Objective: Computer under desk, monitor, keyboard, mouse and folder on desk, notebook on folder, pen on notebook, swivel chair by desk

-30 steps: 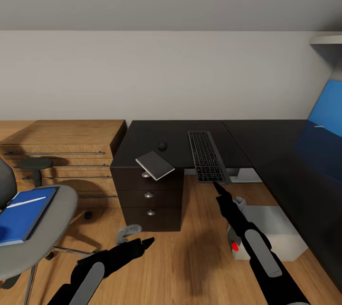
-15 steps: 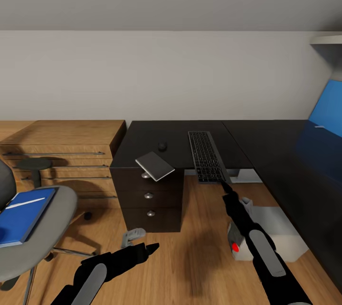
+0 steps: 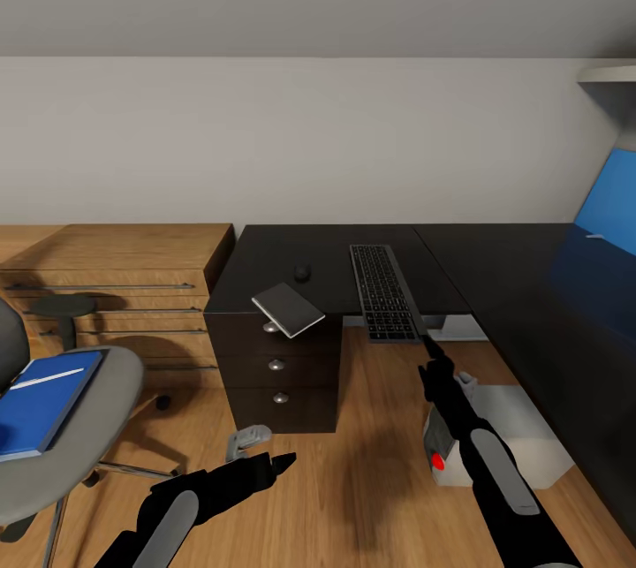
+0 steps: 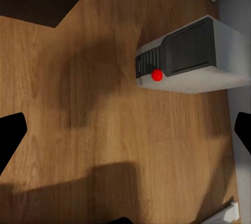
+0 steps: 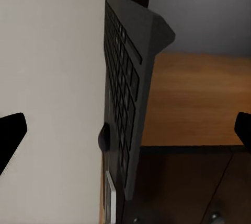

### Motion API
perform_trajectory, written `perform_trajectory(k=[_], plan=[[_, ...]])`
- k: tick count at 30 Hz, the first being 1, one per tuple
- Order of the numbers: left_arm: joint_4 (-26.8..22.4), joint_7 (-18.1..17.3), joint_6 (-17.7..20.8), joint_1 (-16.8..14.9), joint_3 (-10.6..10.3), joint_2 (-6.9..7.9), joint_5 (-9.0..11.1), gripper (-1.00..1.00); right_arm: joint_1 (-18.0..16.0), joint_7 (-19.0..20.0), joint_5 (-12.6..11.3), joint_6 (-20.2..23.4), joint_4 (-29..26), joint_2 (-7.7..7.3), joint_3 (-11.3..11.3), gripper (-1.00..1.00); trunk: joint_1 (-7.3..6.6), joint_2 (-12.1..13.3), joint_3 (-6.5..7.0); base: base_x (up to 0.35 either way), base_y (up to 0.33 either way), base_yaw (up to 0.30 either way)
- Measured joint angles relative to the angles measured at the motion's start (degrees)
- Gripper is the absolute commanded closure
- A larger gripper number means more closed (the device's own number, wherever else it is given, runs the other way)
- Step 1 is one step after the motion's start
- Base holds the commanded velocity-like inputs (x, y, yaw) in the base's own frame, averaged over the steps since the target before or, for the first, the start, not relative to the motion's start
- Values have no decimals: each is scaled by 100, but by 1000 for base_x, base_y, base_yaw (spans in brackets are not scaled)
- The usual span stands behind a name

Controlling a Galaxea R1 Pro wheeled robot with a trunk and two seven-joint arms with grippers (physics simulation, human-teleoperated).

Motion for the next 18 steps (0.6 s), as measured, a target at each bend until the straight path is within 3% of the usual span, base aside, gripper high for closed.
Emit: perform_trajectory(k=[10,18], plan=[[-13,0,15,-2,-2,-3,1,-100,0,-1,-238,8,6,1,-2,-100,0,0,0,0,0,0],[-24,0,17,-1,-8,-13,0,-100,0,-1,-258,17,9,13,5,-100,175,-319,-143,0,0,0]])
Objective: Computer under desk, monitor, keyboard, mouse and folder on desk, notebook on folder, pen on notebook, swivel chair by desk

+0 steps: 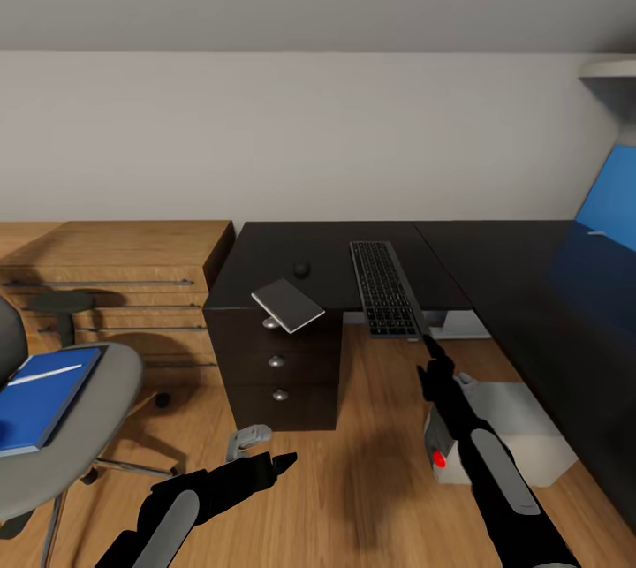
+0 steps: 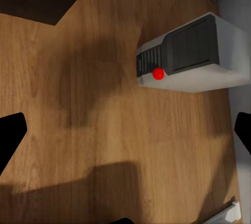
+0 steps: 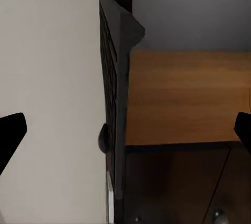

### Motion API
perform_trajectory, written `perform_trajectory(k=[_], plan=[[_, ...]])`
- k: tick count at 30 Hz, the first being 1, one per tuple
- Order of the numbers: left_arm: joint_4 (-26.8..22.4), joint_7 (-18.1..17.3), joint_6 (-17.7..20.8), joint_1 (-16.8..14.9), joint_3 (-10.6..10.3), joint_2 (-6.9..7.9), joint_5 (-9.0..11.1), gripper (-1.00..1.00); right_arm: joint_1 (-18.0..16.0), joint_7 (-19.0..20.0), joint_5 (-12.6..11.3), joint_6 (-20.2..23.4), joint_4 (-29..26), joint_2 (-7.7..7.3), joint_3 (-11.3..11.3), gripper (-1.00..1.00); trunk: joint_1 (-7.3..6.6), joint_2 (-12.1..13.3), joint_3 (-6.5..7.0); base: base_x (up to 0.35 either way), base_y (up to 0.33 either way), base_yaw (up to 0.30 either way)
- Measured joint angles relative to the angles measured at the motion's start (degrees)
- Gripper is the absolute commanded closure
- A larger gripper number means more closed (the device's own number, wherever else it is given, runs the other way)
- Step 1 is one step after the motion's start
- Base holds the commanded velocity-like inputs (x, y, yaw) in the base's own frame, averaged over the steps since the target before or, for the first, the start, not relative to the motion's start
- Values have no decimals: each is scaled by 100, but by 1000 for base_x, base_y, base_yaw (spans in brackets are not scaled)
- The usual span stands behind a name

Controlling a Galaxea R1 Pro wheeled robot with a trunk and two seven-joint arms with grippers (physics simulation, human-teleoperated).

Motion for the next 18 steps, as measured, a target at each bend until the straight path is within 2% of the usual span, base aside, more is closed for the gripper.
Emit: perform_trajectory(k=[18], plan=[[-2,0,-1,-2,-1,9,1,-100,0,1,6,2,32,32,22,-100,22,-42,-19,3,4,0]])
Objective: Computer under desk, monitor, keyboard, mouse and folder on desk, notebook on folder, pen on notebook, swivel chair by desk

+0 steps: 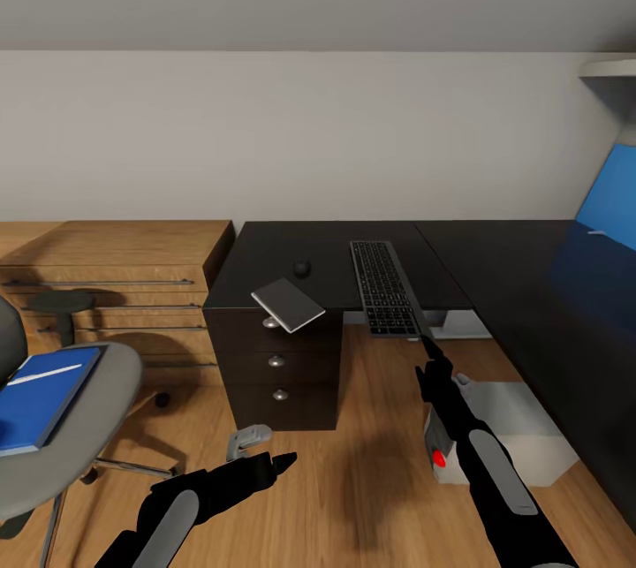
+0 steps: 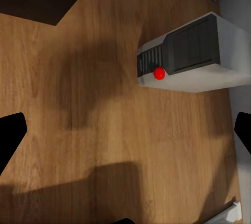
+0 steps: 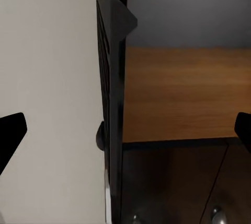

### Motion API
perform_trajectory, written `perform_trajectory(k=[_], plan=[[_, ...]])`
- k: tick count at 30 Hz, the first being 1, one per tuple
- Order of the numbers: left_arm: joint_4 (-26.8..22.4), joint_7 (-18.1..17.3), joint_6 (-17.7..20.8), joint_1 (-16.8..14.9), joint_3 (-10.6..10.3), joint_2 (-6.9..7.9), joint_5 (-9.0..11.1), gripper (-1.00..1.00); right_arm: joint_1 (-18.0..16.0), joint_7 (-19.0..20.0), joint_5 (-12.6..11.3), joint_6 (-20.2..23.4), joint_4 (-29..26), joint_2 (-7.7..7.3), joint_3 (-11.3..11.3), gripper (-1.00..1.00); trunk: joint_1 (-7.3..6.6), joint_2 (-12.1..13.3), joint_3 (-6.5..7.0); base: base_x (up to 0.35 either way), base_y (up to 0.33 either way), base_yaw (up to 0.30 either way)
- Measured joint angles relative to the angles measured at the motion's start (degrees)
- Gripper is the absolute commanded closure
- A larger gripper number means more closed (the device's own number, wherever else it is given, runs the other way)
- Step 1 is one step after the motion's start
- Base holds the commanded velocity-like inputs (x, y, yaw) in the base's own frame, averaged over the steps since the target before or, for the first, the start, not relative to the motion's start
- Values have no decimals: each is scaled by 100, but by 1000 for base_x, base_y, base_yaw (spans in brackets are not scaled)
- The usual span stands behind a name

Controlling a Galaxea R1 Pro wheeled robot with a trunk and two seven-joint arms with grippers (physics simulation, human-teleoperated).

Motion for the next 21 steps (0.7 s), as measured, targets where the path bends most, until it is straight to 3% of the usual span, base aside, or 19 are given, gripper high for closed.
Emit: perform_trajectory(k=[9,21], plan=[[-1,0,3,-1,1,0,-1,-100,0,15,0,3,52,0,9,-100,-1,0,0,145,148,0],[8,0,0,2,-58,1,0,-100,0,10,0,18,161,-5,-6,-100,0,0,0,27,26,0]])
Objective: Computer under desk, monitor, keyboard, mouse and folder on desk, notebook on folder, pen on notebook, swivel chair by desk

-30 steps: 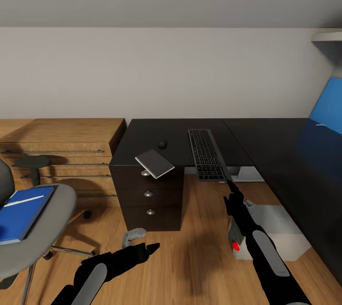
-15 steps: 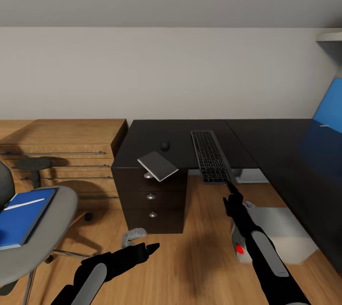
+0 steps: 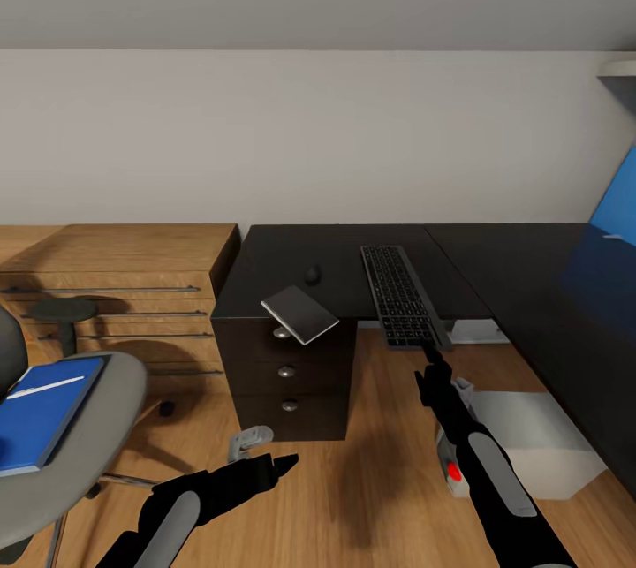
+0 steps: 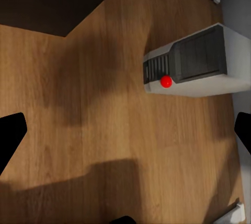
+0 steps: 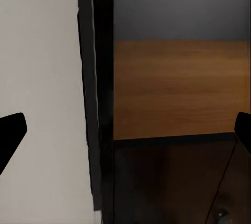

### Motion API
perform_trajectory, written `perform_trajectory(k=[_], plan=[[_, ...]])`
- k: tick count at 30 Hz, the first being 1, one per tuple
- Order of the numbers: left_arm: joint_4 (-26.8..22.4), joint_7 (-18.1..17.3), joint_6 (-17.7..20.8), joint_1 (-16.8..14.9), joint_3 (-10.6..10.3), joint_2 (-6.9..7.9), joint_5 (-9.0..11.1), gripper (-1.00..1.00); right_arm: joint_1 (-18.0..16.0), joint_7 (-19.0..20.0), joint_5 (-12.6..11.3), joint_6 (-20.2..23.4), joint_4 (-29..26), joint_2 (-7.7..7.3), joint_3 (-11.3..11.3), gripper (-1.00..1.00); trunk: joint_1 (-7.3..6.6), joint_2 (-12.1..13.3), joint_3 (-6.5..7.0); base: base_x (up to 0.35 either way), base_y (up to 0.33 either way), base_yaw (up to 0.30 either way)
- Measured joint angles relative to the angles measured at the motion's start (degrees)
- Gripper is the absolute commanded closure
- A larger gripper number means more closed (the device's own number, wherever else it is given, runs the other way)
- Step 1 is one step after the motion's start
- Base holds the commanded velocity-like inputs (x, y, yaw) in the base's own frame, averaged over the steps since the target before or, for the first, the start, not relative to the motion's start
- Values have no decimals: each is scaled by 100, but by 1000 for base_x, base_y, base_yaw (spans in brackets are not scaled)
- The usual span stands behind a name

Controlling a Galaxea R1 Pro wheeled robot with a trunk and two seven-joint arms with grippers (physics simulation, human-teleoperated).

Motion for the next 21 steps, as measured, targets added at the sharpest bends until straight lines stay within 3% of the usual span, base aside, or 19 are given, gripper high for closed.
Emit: perform_trajectory(k=[21], plan=[[6,0,-1,-2,-66,0,1,-100,0,3,24,11,72,-21,3,-100,0,0,0,1,1,0]])
